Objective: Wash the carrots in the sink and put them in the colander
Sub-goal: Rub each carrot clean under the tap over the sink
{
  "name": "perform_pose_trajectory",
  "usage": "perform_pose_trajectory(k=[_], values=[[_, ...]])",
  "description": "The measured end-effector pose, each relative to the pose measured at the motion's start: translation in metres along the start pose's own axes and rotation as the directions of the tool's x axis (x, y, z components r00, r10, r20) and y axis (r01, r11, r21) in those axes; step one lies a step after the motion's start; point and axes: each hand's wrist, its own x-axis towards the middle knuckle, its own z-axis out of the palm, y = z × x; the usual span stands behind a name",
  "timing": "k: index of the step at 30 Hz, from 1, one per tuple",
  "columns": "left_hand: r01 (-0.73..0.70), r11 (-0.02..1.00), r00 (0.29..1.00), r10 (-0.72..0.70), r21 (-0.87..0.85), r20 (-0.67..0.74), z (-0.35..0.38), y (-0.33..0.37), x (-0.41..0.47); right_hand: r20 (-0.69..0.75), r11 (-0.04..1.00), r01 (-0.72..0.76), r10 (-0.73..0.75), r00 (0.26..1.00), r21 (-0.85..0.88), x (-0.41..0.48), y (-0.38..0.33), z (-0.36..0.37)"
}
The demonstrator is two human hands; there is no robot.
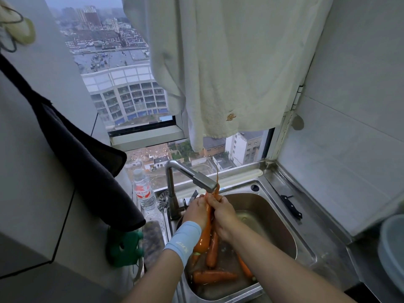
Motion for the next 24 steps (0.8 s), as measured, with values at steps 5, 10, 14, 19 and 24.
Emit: perform_pose_trajectory(k=[5,10,14,19,24], values=[[0.037,0.995,0.995,-0.028,-0.088,0.099,0.005,-0.002,0.002,0.009,1.000,0.022,-0.022,1.000,0.000,-0.001,-0.001,-0.006],[0.013,0.999,0.999,-0.011,-0.034,0.041,0.000,0.007,0.003,0.018,0.997,0.043,-0.042,0.999,-0.063,-0.003,0.002,-0.006],[0.039,0.998,0.995,-0.035,-0.045,0.093,0.002,0.001,0.003,0.007,0.999,0.028,-0.028,1.000,-0.020,-0.005,-0.001,-0.008],[0.057,0.988,0.990,-0.036,-0.146,0.139,0.008,0.000,-0.004,0.019,1.000,0.021,-0.021,1.000,-0.007,-0.007,-0.005,-0.013],[0.089,0.979,0.994,-0.077,-0.185,0.072,0.003,0.003,0.006,0.059,0.999,0.034,-0.033,0.998,-0.025,-0.012,-0.006,-0.010]])
